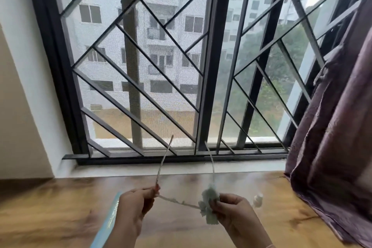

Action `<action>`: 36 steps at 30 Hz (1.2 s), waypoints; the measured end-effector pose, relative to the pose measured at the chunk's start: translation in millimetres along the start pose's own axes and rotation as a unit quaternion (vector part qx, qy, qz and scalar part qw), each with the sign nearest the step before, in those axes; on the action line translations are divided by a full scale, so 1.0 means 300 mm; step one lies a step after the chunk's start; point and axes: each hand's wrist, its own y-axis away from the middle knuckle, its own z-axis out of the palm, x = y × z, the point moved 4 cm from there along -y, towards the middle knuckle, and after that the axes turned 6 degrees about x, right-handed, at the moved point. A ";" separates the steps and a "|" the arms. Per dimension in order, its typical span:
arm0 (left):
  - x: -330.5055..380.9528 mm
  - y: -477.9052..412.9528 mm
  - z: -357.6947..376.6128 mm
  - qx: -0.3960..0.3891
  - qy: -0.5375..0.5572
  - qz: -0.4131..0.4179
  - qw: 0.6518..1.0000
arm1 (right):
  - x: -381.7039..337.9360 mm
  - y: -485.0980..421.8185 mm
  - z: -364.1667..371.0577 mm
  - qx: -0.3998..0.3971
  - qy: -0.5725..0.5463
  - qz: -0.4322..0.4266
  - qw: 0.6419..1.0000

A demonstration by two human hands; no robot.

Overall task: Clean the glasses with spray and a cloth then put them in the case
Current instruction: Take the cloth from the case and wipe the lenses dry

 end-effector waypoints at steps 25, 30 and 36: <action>0.017 0.169 0.157 -0.042 -0.383 0.504 0.773 | 0.058 -0.008 0.123 0.099 -0.043 -0.071 0.992; 0.030 0.173 0.166 -0.031 -0.400 0.549 0.733 | 0.062 -0.008 0.124 0.105 -0.028 -0.085 0.990; 0.035 0.182 0.192 -0.072 -0.383 0.600 0.699 | 0.004 0.002 0.098 0.111 -0.008 -0.119 0.987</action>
